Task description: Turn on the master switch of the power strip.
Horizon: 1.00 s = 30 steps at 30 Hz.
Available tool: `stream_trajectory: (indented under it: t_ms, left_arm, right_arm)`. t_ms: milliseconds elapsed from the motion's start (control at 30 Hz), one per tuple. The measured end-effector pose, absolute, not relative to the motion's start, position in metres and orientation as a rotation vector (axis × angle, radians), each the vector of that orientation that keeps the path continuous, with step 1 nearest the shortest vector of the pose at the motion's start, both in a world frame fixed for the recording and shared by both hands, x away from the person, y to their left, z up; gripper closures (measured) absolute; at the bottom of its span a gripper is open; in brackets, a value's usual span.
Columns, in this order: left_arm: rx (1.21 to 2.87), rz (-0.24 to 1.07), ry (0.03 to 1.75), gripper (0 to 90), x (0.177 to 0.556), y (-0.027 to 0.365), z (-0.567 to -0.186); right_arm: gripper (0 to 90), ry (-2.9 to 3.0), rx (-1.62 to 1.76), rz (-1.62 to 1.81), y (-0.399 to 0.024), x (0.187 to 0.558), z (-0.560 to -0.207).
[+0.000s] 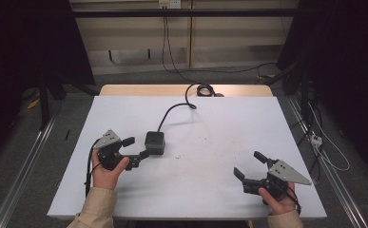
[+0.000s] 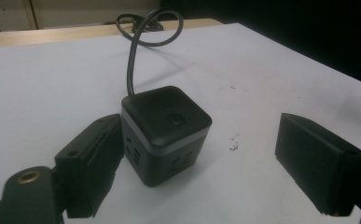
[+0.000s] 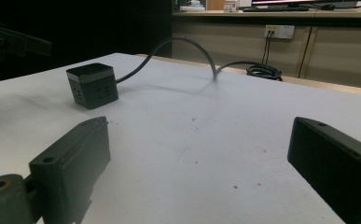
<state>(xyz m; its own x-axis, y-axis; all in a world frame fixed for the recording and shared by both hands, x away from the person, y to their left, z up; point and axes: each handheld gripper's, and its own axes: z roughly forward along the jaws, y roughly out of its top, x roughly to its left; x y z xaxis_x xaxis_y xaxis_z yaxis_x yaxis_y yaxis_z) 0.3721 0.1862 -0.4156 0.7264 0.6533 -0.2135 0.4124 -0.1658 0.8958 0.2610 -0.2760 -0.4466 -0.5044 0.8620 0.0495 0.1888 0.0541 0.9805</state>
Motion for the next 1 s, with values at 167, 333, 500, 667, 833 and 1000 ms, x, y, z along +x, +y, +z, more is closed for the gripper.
stream_trajectory:
  t_ms: [167,333,500,667,833,1000]
  left_arm:
    - [1.79,0.255,0.823,12.2,0.367,0.193,-0.418]
    - [1.787,0.268,0.824,11.5,0.364,0.198,-0.419]
    - [1.796,0.275,0.82,10.9,0.362,0.202,-0.42]
    - [1.811,0.282,0.824,10.2,0.359,0.206,-0.422]
    - [1.818,0.295,0.822,10.2,0.356,0.21,-0.423]
    - [1.816,0.298,0.828,10.2,0.354,0.214,-0.425]
  right_arm:
    - [5.0,1.757,1.053,1.491,-0.275,0.261,-0.447]
    - [5.0,1.758,1.053,1.49,-0.275,0.261,-0.446]
    - [5.0,1.758,1.053,1.491,-0.275,0.261,-0.447]
    - [5.0,1.757,1.052,1.492,-0.275,0.261,-0.447]
    - [4.9,1.758,1.053,1.492,-0.275,0.262,-0.447]
    - [5.0,1.759,1.053,1.493,-0.275,0.262,-0.447]
